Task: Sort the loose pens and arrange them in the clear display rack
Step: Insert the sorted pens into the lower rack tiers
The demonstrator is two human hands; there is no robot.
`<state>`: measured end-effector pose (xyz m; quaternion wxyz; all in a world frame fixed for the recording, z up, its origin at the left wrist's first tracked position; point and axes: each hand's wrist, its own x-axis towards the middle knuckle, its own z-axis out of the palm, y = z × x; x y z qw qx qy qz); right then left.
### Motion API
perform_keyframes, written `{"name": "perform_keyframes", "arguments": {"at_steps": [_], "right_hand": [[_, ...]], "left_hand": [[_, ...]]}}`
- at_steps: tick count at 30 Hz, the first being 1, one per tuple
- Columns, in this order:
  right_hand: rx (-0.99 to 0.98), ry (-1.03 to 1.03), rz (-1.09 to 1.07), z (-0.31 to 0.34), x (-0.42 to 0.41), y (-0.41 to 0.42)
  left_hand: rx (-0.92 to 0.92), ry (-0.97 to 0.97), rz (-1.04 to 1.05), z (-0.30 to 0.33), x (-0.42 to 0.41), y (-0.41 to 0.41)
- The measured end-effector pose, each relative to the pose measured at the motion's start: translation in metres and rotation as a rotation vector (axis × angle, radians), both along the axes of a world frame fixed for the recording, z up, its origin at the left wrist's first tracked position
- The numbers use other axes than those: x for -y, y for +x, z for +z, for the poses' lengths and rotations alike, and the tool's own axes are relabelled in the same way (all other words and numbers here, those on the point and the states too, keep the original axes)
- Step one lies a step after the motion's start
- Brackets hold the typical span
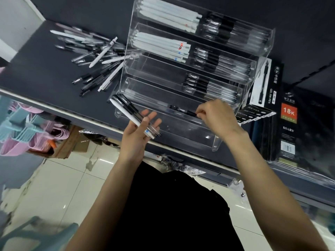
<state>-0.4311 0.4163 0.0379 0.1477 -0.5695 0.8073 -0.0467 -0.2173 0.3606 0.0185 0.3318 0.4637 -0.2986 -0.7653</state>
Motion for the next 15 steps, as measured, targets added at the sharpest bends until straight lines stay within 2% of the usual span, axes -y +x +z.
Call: {"name": "perform_keyframes", "arguments": {"at_steps": [4, 7, 10, 15], "right_hand": [[0.019, -0.002, -0.02, -0.002, -0.006, 0.0], [0.04, -0.13, -0.058, 0.002, -0.013, 0.007], [0.223, -0.355, -0.093, 0.018, -0.018, 0.032], [0.491, -0.379, -0.145, 0.03, -0.014, 0.064]], "left_hand": [[-0.091, 0.059, -0.06, 0.004, -0.002, -0.006], [-0.139, 0.088, -0.098, 0.006, -0.007, -0.013], [-0.178, 0.096, -0.159, 0.008, -0.012, -0.02], [-0.14, 0.025, -0.27, 0.012, -0.016, -0.029]]}}
